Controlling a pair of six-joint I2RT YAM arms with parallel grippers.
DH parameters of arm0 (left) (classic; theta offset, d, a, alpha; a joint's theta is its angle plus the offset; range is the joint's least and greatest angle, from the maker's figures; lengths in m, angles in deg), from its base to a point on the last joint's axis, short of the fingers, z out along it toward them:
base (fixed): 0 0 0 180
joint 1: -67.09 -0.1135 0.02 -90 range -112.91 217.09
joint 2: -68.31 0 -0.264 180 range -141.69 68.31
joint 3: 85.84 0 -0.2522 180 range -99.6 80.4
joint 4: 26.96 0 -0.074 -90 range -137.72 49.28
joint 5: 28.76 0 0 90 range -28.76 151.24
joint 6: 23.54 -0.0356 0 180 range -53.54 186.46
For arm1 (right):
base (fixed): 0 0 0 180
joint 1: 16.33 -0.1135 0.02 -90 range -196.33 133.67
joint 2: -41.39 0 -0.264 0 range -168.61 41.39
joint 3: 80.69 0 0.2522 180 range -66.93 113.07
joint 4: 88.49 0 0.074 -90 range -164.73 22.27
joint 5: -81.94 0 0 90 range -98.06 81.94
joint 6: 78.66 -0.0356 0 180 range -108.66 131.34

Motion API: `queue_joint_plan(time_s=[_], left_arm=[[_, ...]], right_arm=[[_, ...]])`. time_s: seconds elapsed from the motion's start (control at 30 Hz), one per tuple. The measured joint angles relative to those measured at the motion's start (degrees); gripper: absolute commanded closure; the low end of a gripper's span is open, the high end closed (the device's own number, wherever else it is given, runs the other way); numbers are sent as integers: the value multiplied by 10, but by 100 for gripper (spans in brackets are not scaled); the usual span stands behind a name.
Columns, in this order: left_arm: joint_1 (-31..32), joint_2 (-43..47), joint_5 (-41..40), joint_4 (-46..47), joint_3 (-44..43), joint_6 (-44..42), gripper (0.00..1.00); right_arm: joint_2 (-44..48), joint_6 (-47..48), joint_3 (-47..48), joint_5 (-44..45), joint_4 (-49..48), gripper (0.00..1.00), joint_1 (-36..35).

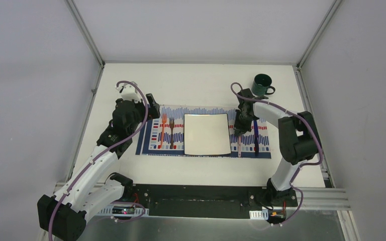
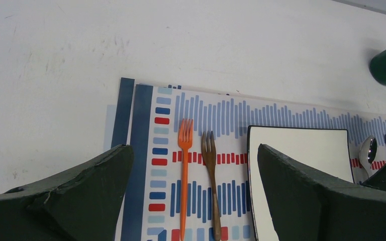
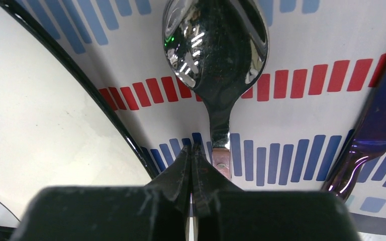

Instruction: Set the dinner table for one person

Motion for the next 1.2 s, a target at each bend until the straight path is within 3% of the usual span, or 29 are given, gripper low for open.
queue_joint_plan(time_s=[1.0, 1.2], left_arm=[[0, -7, 0, 0, 0, 0, 1], [0, -7, -7, 0, 0, 0, 1]], right_arm=[[-1, 22, 13, 135, 52, 100, 5], [3, 26, 13, 89, 45, 82, -9]])
